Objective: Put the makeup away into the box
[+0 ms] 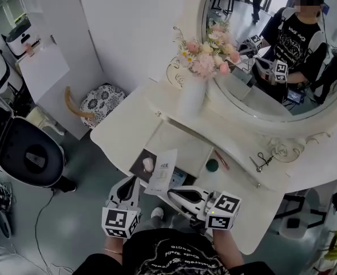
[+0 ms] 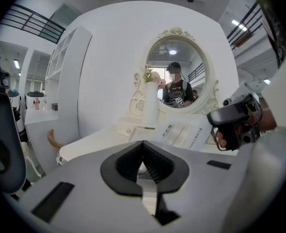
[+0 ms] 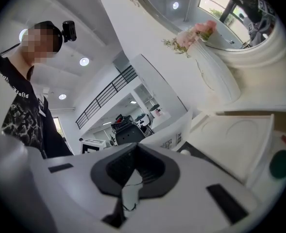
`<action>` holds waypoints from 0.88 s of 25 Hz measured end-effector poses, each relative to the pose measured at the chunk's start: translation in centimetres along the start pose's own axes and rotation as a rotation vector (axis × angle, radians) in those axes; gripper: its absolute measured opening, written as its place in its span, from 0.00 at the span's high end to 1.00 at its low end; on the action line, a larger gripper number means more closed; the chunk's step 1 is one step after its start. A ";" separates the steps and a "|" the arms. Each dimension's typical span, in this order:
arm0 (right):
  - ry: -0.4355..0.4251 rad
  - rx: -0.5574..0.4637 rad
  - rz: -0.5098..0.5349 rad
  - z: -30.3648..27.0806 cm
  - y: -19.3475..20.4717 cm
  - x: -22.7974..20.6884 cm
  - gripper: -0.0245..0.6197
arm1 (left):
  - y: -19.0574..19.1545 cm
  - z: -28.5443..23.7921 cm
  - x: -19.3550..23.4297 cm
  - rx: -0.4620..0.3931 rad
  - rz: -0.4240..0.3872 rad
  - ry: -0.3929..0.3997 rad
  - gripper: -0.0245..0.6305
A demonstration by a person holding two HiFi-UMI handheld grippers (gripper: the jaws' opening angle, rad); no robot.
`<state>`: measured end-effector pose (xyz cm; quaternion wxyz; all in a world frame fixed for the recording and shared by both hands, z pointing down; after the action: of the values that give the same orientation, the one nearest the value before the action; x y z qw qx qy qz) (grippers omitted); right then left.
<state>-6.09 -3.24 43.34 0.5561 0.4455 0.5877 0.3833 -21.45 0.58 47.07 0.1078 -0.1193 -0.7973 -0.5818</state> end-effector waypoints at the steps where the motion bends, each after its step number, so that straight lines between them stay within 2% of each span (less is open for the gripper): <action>1: -0.003 0.008 0.000 0.1 0.2 0.0 0.95 | 0.1 0.0 -0.1 0.003 0.001 -0.001 0.94; 11: 0.032 0.101 -0.005 1.7 2.0 -1.8 0.95 | 0.3 -0.9 -1.5 0.016 -0.016 0.021 0.94; 22: 0.077 0.194 -0.064 3.2 4.3 -3.6 0.95 | 0.2 -2.0 -2.2 0.040 -0.044 0.043 0.94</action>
<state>-2.56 -5.52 48.25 0.4993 0.4632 0.6569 0.3234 -19.23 -1.40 47.20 0.1144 -0.0873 -0.8086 -0.5705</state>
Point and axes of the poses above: the fingertips, and each gripper's own axes: z backward along the fingers, x to its left, y out of its underside, the point moved 4 cm from there along z, backward along the fingers, and after that the axes turned 15 degrees about z, right-handed, at the moved point
